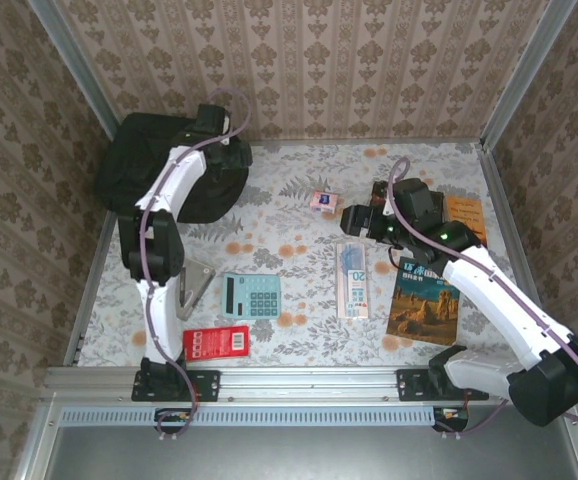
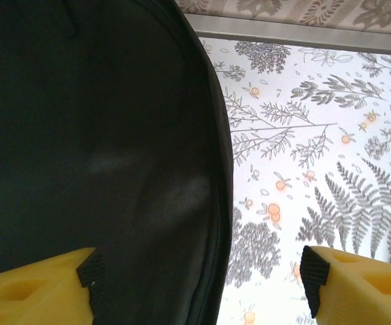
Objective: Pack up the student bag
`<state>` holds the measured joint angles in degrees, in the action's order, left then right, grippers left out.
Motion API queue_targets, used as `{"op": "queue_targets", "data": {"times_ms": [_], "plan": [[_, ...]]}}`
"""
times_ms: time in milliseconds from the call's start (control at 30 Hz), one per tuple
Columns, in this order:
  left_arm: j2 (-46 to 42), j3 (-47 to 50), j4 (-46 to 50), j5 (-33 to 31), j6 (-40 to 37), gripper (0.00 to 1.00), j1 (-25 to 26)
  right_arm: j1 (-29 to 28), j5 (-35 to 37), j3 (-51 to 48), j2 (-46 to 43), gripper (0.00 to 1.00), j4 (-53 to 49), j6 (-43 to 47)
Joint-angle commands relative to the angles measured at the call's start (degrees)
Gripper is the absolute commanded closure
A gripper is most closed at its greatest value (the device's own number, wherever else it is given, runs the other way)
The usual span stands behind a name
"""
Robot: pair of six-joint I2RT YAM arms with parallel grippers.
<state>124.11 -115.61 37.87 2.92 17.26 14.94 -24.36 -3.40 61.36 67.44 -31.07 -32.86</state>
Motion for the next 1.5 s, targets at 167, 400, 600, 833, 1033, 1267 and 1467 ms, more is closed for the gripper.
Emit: {"op": "queue_targets", "data": {"times_ms": [167,400,600,833,1033,1267,1467], "plan": [[9.8,-11.9,1.8,5.9,-1.1,0.39,0.0,0.4,-3.1,-0.6,0.9,0.03,-1.4,-3.1],[14.9,-16.4,2.2,5.4,-1.4,0.54,0.8,0.4,-6.0,-2.5,2.5,0.10,0.0,-4.3],[15.2,-16.8,1.8,4.4,-1.9,0.83,1.0,0.2,-7.5,-3.4,4.7,0.20,3.9,-5.6],[12.0,-14.3,2.8,4.3,-3.4,1.00,2.6,-0.4,-7.0,-0.2,11.4,0.18,5.2,-6.1],[4.3,-7.3,2.8,3.0,-7.2,1.00,6.7,-0.6,-12.7,5.6,24.2,0.31,10.3,-6.7],[-3.7,1.8,1.2,2.1,-6.6,1.00,7.4,-0.8,-15.7,16.1,42.5,0.57,16.1,-11.9],[-6.5,4.9,1.6,1.7,-8.2,1.00,9.0,-0.6,-12.1,31.5,57.2,0.52,10.7,-11.5]]}}
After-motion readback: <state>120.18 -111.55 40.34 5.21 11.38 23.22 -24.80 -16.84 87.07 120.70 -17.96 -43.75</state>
